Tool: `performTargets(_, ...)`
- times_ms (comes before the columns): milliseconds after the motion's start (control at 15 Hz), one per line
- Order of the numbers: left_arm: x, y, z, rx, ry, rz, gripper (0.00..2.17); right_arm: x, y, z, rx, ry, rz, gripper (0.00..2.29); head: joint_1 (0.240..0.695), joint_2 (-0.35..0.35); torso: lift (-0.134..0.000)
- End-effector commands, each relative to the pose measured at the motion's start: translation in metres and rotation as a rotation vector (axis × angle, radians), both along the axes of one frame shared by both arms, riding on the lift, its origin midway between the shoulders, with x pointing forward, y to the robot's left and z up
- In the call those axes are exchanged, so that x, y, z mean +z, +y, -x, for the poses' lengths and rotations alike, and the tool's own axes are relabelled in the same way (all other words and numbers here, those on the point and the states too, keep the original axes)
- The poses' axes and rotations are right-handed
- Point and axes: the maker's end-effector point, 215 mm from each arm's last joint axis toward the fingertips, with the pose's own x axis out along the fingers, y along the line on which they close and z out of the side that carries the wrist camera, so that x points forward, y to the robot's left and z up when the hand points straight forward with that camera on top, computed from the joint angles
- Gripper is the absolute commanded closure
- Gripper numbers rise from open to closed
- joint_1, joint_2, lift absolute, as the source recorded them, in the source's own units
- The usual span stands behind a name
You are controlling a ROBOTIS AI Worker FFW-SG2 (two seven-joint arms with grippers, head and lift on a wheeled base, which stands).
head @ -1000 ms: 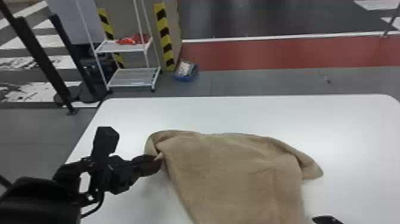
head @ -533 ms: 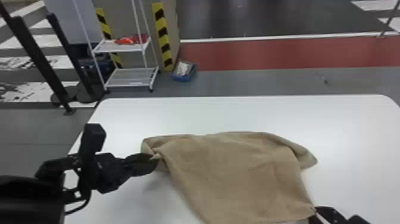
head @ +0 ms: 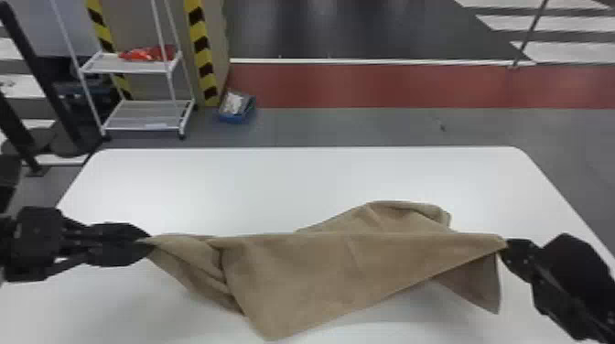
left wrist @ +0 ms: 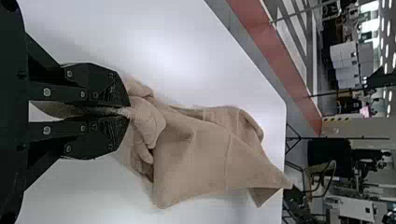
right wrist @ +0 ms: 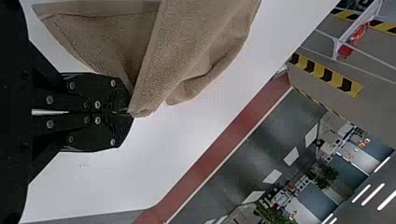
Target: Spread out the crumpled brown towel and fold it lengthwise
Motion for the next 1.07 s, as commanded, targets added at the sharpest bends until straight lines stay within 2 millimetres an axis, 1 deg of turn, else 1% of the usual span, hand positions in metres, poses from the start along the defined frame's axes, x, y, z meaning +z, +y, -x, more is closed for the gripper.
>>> performTargets(0, -0.013, 0.009, 0.0, -0.051, -0.025, -0.082, 1.02, 0.02, -0.02, -0.023, -0.033, -0.03, 0.062, 1.71, 0.695, -0.038, -0.128)
performTargets(67, -0.02, 0.008, 0.0, -0.065, -0.026, -0.109, 0.99, 0.019, -0.022, -0.026, -0.036, -0.027, 0.074, 1.71, 0.695, -0.044, -0.128)
performTargets(133, -0.031, 0.008, -0.003, -0.066, -0.036, -0.138, 0.74, 0.013, -0.025, -0.03, -0.054, -0.01, 0.08, 1.64, 0.695, -0.048, -0.128)
performTargets(200, -0.035, 0.012, -0.012, -0.028, -0.062, -0.152, 0.47, 0.004, -0.023, -0.037, -0.053, 0.009, 0.101, 1.61, 0.695, -0.052, -0.128)
performTargets(267, -0.034, 0.018, -0.026, 0.03, -0.104, -0.158, 0.38, -0.001, -0.028, -0.041, -0.065, 0.016, 0.119, 1.61, 0.695, -0.056, -0.128)
performTargets(333, -0.029, 0.024, -0.041, 0.075, -0.166, -0.172, 0.39, -0.007, -0.034, -0.045, -0.077, 0.029, 0.134, 1.61, 0.695, -0.054, -0.128)
performTargets(400, -0.027, 0.031, -0.051, 0.115, -0.2, -0.191, 0.53, -0.01, -0.037, -0.048, -0.084, 0.036, 0.145, 1.61, 0.695, -0.05, -0.128)
performTargets(467, -0.025, 0.032, -0.062, 0.142, -0.233, -0.213, 0.79, -0.012, -0.04, -0.05, -0.091, 0.038, 0.149, 1.61, 0.695, -0.047, -0.128)
performTargets(533, -0.028, 0.032, -0.07, 0.155, -0.245, -0.245, 1.03, -0.01, -0.044, -0.052, -0.098, 0.034, 0.148, 1.61, 0.695, -0.044, -0.128)
performTargets(600, -0.036, 0.028, -0.067, 0.137, -0.225, -0.266, 1.02, -0.011, -0.049, -0.051, -0.111, 0.039, 0.145, 1.61, 0.695, -0.042, -0.128)
performTargets(667, -0.035, 0.02, -0.062, 0.114, -0.204, -0.236, 0.97, -0.01, -0.051, -0.051, -0.115, 0.037, 0.145, 1.61, 0.695, -0.045, -0.128)
performTargets(733, -0.03, 0.012, -0.054, 0.11, -0.172, -0.17, 0.67, -0.013, -0.054, -0.049, -0.128, 0.046, 0.14, 1.61, 0.695, -0.053, -0.128)
performTargets(800, -0.023, 0.003, -0.038, 0.102, -0.159, -0.111, 0.42, -0.017, -0.057, -0.045, -0.14, 0.058, 0.136, 1.61, 0.695, -0.062, -0.128)
performTargets(867, -0.021, -0.01, -0.02, 0.089, -0.159, -0.069, 0.14, -0.025, -0.058, -0.039, -0.15, 0.079, 0.128, 1.41, 0.695, -0.073, -0.128)
performTargets(933, -0.019, -0.022, -0.004, 0.102, -0.141, -0.029, 0.06, -0.03, -0.057, -0.034, -0.151, 0.088, 0.121, 0.81, 0.695, -0.098, -0.128)
performTargets(1000, -0.02, -0.033, 0.006, 0.136, -0.109, 0.003, 0.08, -0.035, -0.06, -0.03, -0.164, 0.098, 0.12, 0.1, 0.695, -0.113, -0.128)
